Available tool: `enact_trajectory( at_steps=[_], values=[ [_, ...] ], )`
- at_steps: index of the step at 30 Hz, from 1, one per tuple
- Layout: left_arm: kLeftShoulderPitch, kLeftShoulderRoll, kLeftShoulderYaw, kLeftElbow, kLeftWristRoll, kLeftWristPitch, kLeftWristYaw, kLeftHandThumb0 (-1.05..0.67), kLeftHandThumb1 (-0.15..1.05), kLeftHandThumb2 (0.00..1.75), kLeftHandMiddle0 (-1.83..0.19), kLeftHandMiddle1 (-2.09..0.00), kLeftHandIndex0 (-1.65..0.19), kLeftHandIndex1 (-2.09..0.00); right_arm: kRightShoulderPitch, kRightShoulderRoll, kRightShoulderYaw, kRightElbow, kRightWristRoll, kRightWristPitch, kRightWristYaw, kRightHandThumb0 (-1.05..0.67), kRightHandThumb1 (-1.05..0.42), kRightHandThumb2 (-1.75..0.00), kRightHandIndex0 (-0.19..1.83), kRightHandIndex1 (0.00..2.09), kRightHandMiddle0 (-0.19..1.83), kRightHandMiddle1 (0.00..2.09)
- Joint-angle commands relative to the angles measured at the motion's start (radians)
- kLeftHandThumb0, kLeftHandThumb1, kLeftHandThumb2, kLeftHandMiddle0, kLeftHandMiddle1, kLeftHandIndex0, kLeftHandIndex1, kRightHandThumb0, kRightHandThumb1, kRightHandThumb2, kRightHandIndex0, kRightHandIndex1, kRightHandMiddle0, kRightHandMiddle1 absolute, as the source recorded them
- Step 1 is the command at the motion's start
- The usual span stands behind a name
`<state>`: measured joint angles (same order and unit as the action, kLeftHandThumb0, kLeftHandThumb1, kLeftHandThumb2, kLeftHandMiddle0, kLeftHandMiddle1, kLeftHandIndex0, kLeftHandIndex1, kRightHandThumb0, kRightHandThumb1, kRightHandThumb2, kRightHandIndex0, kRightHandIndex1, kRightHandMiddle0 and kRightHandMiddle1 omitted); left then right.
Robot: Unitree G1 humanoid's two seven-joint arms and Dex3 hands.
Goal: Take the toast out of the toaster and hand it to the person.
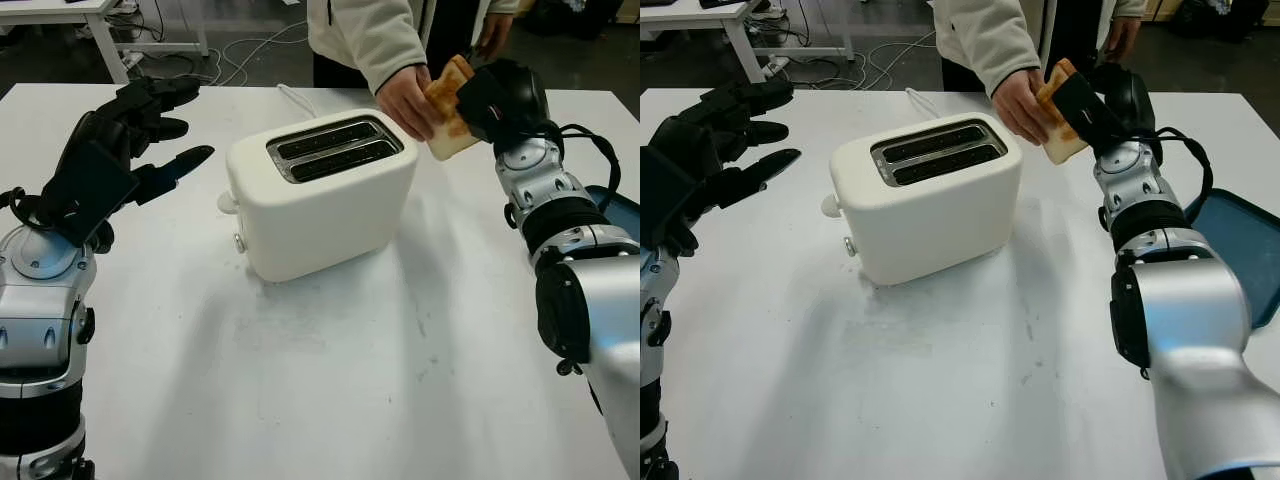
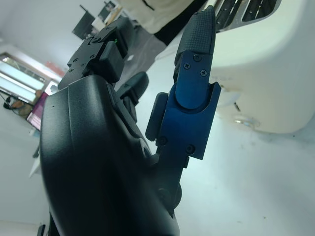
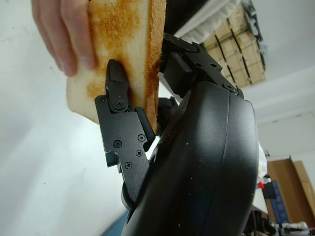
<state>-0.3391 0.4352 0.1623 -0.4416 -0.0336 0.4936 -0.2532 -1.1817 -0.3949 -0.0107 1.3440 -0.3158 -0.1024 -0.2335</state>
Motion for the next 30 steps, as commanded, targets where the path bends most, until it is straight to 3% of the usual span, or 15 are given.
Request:
enact_trajectory(
  at_steps=[1,3,5,6,7,9,11,12,16,19,23,26,30],
  values=[
    [0.01,-0.001,0.006,-0.01,0.0,0.01,0.01,-0.66,0.92,0.08,-0.07,-0.91,-0.3,-0.37,0.002,0.004,-0.03,-0.002,0.04,-0.029,0.023,-0.14,-0.92,-0.3,0.51,1.74,0.71,0.52],
    [0.01,0.0,0.006,-0.009,0.001,0.009,0.009,-0.67,0.92,0.08,-0.07,-0.91,-0.3,-0.37,0.013,-0.001,-0.054,-0.002,0.068,-0.062,0.083,-0.13,-0.92,-0.29,0.55,1.74,0.83,0.52],
    [0.011,0.001,0.006,-0.008,0.003,0.005,0.009,-0.66,0.92,0.08,-0.07,-0.91,-0.3,-0.37,0.019,-0.011,-0.062,-0.002,0.077,-0.071,0.133,-0.18,-0.92,-0.26,0.59,1.7,0.73,0.96],
    [0.012,0.002,0.006,-0.008,0.004,0.004,0.009,-0.66,0.92,0.08,-0.07,-0.91,-0.31,-0.37,0.021,-0.018,-0.052,-0.001,0.068,-0.067,0.149,-0.29,-0.92,-0.23,0.57,1.49,0.65,0.95],
    [0.013,0.003,0.006,-0.007,0.005,0.003,0.009,-0.67,0.92,0.09,-0.08,-0.91,-0.31,-0.37,0.023,-0.023,-0.045,-0.001,0.062,-0.065,0.161,-0.42,-0.92,-0.21,0.65,0.94,0.68,0.6],
    [0.013,0.003,0.006,-0.007,0.004,0.005,0.009,-0.66,0.92,0.09,-0.08,-0.9,-0.31,-0.37,0.024,-0.028,-0.05,-0.003,0.072,-0.057,0.191,-0.51,-0.92,-0.21,0.72,0.31,0.69,0.15],
    [0.013,0.001,0.006,-0.004,0.003,-0.001,0.008,-0.67,0.92,0.09,-0.08,-0.9,-0.31,-0.37,0.028,-0.028,-0.071,-0.006,0.098,-0.057,0.22,-0.53,-0.92,-0.22,0.64,0.11,0.6,0.04],
    [0.013,0.0,0.007,-0.002,0.001,-0.003,0.008,-0.67,0.92,0.09,-0.08,-0.9,-0.31,-0.37,0.03,-0.029,-0.079,-0.008,0.107,-0.06,0.239,-0.59,-0.92,-0.22,0.48,0.04,0.45,0.02],
    [0.02,-0.004,0.011,-0.005,0.0,0.0,0.011,-0.67,0.92,0.08,-0.07,-0.9,-0.3,-0.37,0.045,-0.05,-0.048,-0.022,0.086,-0.095,0.279,-0.68,-0.92,-0.21,0.06,0.0,0.07,0.0],
    [0.042,-0.021,0.032,0.004,-0.013,-0.028,0.018,-0.69,0.92,0.09,-0.07,-0.9,-0.29,-0.37,0.084,-0.074,-0.027,-0.05,0.078,-0.134,0.275,-0.74,-0.92,-0.12,0.01,0.0,0.01,0.0],
    [0.076,-0.032,0.048,0.015,-0.009,-0.06,0.027,-0.69,0.92,0.11,-0.06,-0.89,-0.29,-0.37,0.194,-0.072,-0.055,-0.15,0.135,-0.213,0.282,-0.68,-0.92,-0.04,0.07,0.03,0.02,0.01],
    [0.1,-0.048,0.048,0.007,-0.003,-0.058,0.044,-0.66,0.92,0.13,-0.06,-0.88,-0.28,-0.36,0.37,-0.053,-0.076,-0.338,0.174,-0.321,0.262,-0.75,-0.92,-0.28,0.27,0.11,0.13,0.05],
    [0.141,-0.106,0.059,-0.03,-0.029,-0.019,0.081,-0.62,0.92,0.14,-0.05,-0.86,-0.27,-0.35,0.698,0.02,-0.116,-0.77,0.325,-0.31,0.35,-0.66,-0.92,-0.52,0.18,0.04,0.15,0.04]
  ],
)
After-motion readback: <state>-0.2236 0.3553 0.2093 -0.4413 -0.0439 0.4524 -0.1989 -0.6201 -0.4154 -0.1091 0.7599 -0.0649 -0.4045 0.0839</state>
